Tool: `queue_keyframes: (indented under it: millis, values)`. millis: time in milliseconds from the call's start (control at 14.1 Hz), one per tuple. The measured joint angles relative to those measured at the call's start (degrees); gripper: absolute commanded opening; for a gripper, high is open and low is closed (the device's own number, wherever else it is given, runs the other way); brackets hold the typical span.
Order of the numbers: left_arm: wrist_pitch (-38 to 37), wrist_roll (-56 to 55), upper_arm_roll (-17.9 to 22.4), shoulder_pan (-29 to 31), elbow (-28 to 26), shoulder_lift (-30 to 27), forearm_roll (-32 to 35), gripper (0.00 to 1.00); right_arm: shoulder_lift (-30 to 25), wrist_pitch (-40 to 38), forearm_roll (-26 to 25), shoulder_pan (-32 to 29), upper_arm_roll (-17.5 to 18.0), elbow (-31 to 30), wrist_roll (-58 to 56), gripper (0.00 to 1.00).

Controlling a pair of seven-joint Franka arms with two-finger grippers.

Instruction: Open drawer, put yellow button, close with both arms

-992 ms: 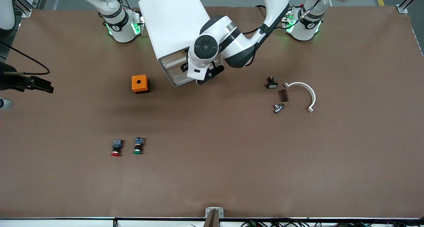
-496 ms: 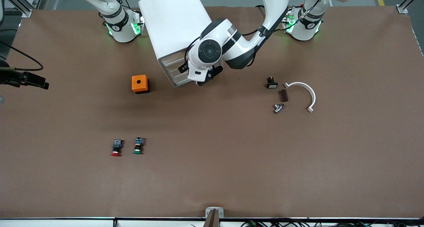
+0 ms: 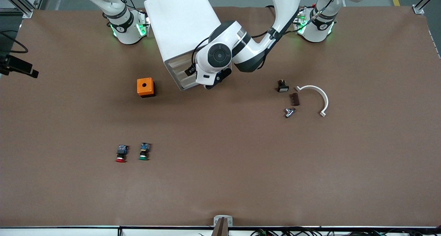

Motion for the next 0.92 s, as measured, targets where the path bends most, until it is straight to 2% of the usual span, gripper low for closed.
queue_keyframes:
  millis: [496,708,921]
  values:
    - [1.0,-0.1,0.0,0.2,-0.2,0.0,-0.1,1.0,-1.4,0.1,0.0,2.4,1.0,-1.5,-0.2,1.0]
    - [1.7,-0.3,0.4,2.2,1.5,-0.4,0.3,0.99,-1.6,0.2,0.0,2.4,0.9,-1.8,-0.2,1.0]
    - [1.6,0.2,0.5,7.0,4.0,-1.4,7.2,0.99,-4.6,3.4,0.0,2.4,0.9,-5.8,-0.2,1.0]
